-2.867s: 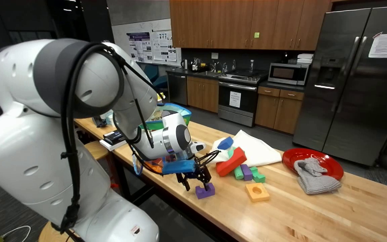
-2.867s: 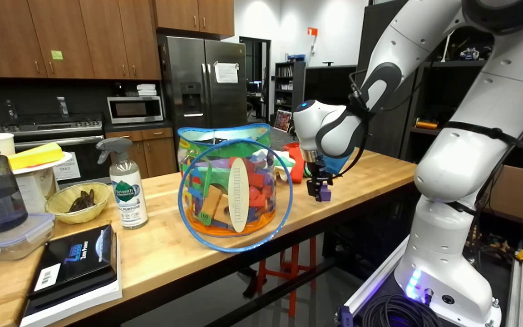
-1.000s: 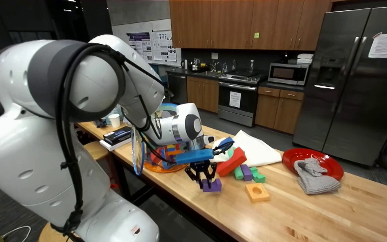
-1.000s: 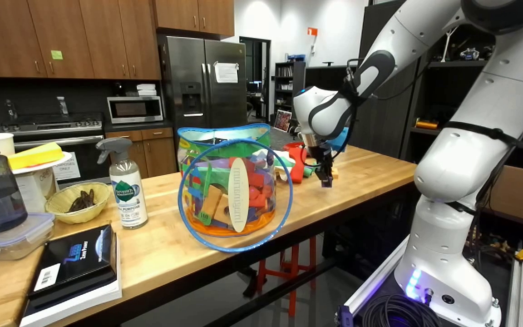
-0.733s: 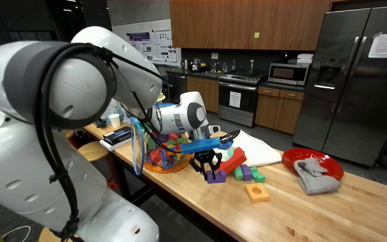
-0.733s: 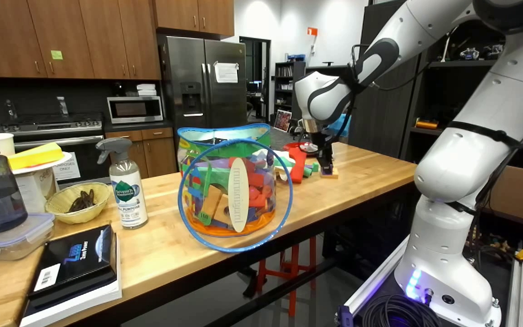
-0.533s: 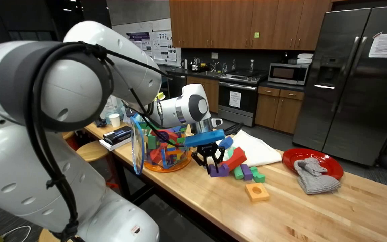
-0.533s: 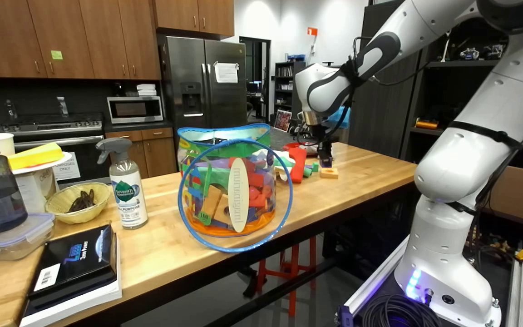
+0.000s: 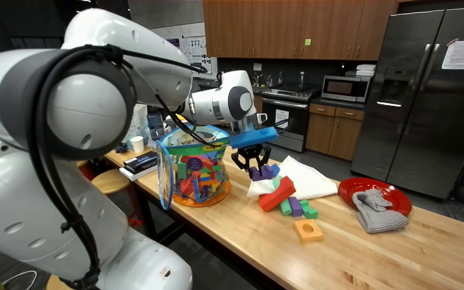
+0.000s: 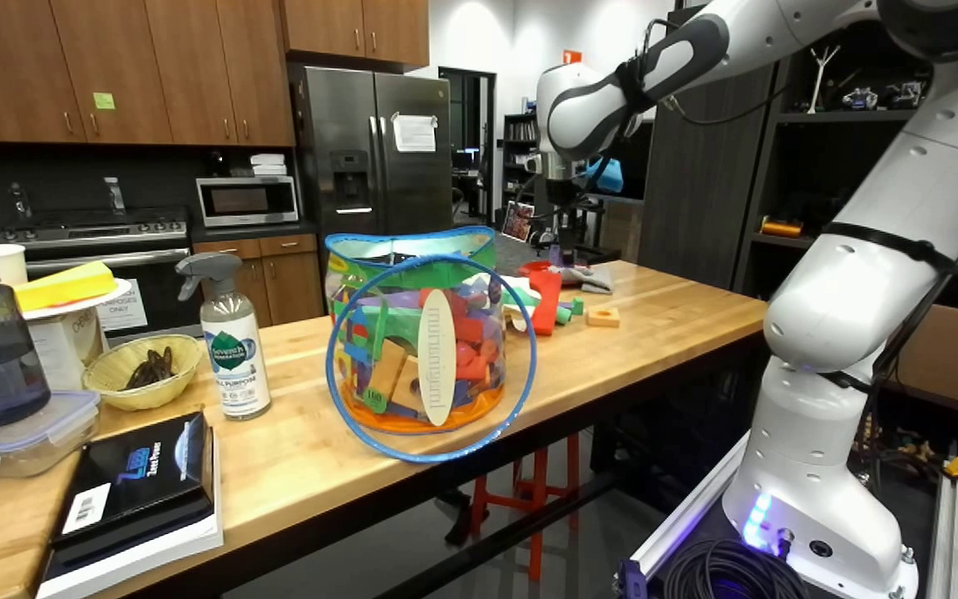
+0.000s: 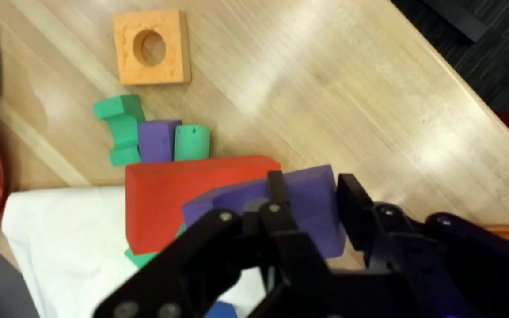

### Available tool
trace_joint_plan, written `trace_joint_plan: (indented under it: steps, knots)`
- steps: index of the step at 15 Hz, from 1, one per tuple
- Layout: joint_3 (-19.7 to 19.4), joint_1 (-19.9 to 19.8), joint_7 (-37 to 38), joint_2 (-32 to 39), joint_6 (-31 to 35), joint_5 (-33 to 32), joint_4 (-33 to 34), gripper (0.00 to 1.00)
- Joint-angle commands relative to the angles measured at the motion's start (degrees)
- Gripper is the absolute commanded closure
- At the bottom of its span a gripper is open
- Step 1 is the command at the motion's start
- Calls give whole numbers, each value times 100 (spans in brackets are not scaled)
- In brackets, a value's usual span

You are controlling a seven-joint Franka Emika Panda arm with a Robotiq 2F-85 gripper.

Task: Pick up the purple block at the edge of the table and place it in the bag

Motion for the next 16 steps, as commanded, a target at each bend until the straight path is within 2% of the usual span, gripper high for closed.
trace_joint_plan:
  steps: [1, 16]
  knots:
    - [-128, 191, -512, 53, -196, 305, 539, 92]
    - [276, 533, -1198, 920, -1111, 430, 2680, 92]
